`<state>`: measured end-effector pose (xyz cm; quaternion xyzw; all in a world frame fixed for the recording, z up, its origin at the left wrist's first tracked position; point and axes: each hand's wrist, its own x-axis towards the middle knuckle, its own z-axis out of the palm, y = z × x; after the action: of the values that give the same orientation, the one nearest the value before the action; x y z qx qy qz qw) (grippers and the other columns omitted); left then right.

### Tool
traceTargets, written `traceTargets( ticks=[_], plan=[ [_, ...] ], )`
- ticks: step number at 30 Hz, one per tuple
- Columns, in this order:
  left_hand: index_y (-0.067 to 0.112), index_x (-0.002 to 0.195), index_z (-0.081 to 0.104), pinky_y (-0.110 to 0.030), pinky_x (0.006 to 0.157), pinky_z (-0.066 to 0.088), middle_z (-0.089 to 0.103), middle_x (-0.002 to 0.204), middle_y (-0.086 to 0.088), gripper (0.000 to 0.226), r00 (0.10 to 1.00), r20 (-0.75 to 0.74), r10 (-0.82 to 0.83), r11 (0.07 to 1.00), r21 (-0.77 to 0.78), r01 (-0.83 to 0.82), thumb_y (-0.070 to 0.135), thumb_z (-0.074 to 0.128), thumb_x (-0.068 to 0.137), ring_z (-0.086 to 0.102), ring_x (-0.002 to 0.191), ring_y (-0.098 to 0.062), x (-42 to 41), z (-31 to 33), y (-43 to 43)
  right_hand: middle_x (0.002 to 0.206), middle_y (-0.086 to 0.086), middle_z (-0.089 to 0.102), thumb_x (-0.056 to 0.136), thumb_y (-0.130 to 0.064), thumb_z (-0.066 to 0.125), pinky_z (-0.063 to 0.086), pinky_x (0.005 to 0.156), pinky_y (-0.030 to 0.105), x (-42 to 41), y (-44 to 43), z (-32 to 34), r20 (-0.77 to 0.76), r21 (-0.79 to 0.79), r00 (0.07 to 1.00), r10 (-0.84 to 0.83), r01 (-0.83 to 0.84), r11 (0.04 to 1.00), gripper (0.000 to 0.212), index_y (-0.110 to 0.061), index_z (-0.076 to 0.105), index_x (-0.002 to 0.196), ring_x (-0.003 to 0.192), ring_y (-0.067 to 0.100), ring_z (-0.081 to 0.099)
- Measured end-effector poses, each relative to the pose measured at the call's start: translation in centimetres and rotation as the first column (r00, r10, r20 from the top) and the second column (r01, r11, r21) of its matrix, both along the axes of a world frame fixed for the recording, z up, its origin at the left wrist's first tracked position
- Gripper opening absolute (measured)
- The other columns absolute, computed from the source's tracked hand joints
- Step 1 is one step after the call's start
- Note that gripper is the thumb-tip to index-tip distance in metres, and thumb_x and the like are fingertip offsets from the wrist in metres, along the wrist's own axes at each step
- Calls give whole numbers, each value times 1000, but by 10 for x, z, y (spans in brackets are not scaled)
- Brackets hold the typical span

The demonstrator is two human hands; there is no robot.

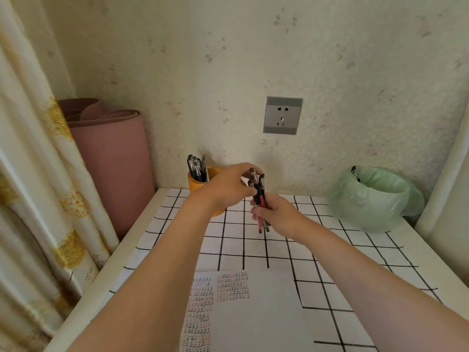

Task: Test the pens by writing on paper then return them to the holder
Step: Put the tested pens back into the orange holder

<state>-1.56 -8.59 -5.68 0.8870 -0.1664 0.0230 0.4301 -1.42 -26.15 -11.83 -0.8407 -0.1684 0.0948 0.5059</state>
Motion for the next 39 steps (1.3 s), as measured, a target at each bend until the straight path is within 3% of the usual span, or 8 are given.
traceTargets(
  ticks=[6, 10, 17, 24, 30, 34, 36, 39],
  plan=[
    [37, 148, 41, -11, 69, 48, 55, 118, 4, 63, 999, -13, -37, 999, -1, 37, 9, 62, 95, 62, 79, -8, -3, -12, -6, 111, 4, 71, 95, -23, 61, 48, 102, 46, -3, 7, -8, -3, -16, 1000, 5, -5, 1000, 19, -30, 58, 113, 109, 22, 66],
    [38, 136, 57, -9, 72, 46, 59, 117, 11, 47, 996, 48, -70, 997, 22, 69, 17, 64, 96, 59, 78, 4, 0, -15, -6, 111, 8, 70, 94, -20, 61, 50, 98, 48, -3, 4, -5, 2, 44, 1000, -17, 17, 999, 18, -32, 53, 106, 108, 25, 65],
    [27, 123, 60, -15, 62, 51, 60, 112, 5, 34, 996, 67, -65, 996, -62, 69, 12, 67, 93, 65, 66, -11, -2, -19, -10, 77, -16, 71, 99, -3, 48, 48, 63, 9, -8, 6, -1, -2, 23, 1000, 23, -23, 999, 14, -14, 55, 101, 71, -3, 66],
    [27, 114, 67, -20, 70, 54, 65, 97, 21, 27, 998, 69, -12, 982, -186, 25, 10, 65, 93, 61, 68, -4, -4, -28, 0, 113, 4, 72, 101, -7, 49, 52, 75, 17, -14, 15, 1, -88, 112, 993, 73, -63, 992, 24, -12, 57, 123, 96, 6, 70],
    [35, 115, 63, -20, 68, 54, 64, 105, 10, 33, 999, 21, -30, 975, -218, 34, 12, 69, 91, 64, 69, -6, -6, -29, 17, 92, 8, 67, 101, -2, 44, 47, 64, 11, -13, 29, -2, -107, 113, 990, 94, -82, 990, 20, -10, 57, 114, 76, 5, 67],
    [35, 116, 64, -12, 79, 45, 65, 105, 14, 28, 962, 159, 220, 933, -322, -161, 26, 69, 89, 57, 79, 8, -5, -25, 29, 88, 7, 67, 102, -3, 44, 53, 73, 26, -10, 37, 0, -122, 169, 992, 22, -1, 986, 18, -14, 57, 108, 80, 15, 67],
    [31, 106, 65, -7, 70, 41, 65, 96, 12, 17, 859, 287, 425, 865, -407, -292, 21, 60, 94, 54, 72, 5, -4, -23, 41, 86, 4, 69, 102, -4, 45, 55, 86, 43, -5, 39, 10, -83, 242, 995, -53, 72, 968, 18, -17, 57, 107, 86, 22, 68],
    [30, 101, 59, -18, 71, 46, 61, 100, 7, 24, 707, 307, 638, 738, -508, -445, 10, 52, 92, 55, 77, -6, 0, -28, 64, 82, -1, 71, 101, -6, 47, 55, 86, 48, 6, 48, 33, 6, 364, 988, -151, 139, 921, 18, -19, 57, 107, 87, 24, 70]
  ],
)
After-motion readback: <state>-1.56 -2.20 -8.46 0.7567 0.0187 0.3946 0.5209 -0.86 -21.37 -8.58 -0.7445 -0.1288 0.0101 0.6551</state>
